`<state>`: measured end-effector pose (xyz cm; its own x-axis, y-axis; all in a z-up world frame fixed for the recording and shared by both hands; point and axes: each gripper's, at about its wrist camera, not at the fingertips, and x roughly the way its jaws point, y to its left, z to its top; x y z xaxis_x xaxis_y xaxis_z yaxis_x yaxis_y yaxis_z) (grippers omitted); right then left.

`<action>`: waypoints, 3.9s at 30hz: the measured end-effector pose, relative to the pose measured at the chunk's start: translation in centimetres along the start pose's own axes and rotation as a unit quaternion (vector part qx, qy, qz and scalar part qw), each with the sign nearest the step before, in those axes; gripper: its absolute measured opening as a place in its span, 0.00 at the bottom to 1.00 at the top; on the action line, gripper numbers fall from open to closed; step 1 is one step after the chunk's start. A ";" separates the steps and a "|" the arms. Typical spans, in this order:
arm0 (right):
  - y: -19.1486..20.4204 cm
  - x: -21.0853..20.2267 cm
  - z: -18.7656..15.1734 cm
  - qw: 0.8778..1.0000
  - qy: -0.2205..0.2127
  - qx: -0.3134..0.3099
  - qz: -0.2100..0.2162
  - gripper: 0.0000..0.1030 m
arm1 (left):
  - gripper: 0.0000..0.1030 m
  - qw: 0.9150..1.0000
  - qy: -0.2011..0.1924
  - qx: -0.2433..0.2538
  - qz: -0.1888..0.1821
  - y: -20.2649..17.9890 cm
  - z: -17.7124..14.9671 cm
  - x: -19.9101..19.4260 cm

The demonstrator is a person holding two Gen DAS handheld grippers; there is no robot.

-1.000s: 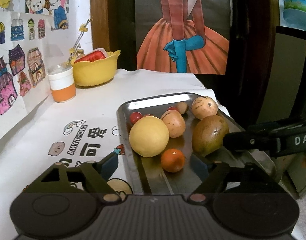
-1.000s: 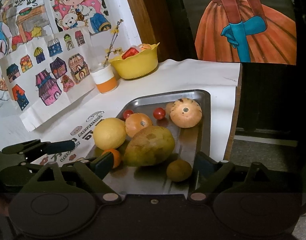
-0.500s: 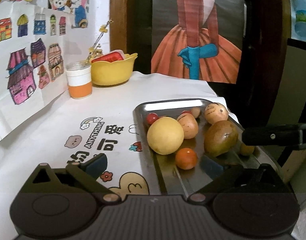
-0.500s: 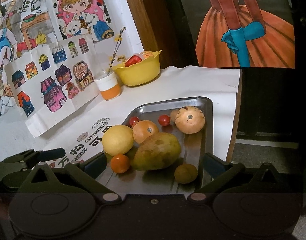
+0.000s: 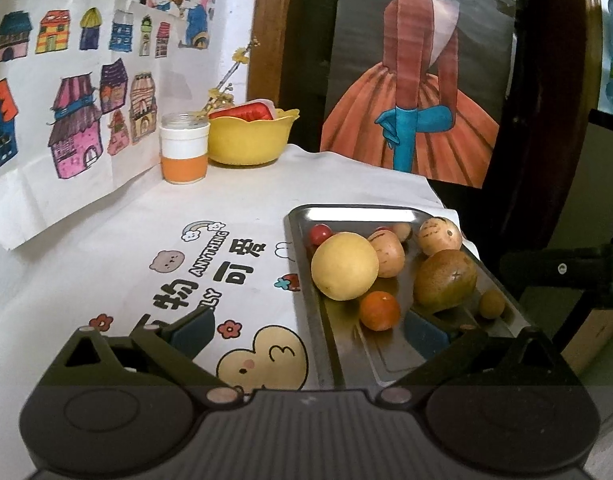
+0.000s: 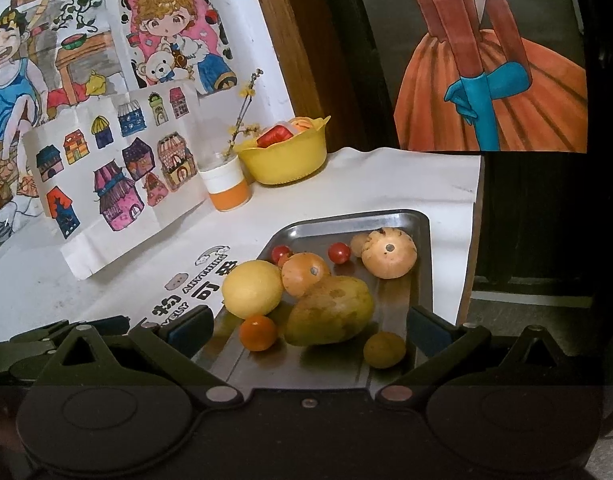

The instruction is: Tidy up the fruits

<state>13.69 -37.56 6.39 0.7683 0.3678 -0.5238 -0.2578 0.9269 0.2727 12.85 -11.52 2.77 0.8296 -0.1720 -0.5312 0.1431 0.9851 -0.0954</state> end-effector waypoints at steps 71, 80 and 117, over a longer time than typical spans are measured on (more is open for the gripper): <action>11.7 -8.8 -9.5 0.978 -0.138 -0.080 -0.137 0.99 | 1.00 0.993 -0.078 -0.063 0.065 6.3 -6.4 -10.4; 12.9 -8.8 -10.5 0.978 -0.135 -0.089 -0.135 0.99 | 1.00 0.992 -0.079 -0.067 0.078 7.5 -7.4 -11.3; 13.7 -7.4 -13.3 0.980 -0.128 -0.077 -0.131 0.99 | 1.00 0.990 -0.088 -0.066 0.091 8.5 -9.8 -12.0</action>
<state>-3.34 -26.61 3.27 0.9369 0.1032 -0.3342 -0.1021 0.9946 0.0209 -1.22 -1.13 0.09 0.9180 0.0234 -0.3958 -0.0797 0.9888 -0.1265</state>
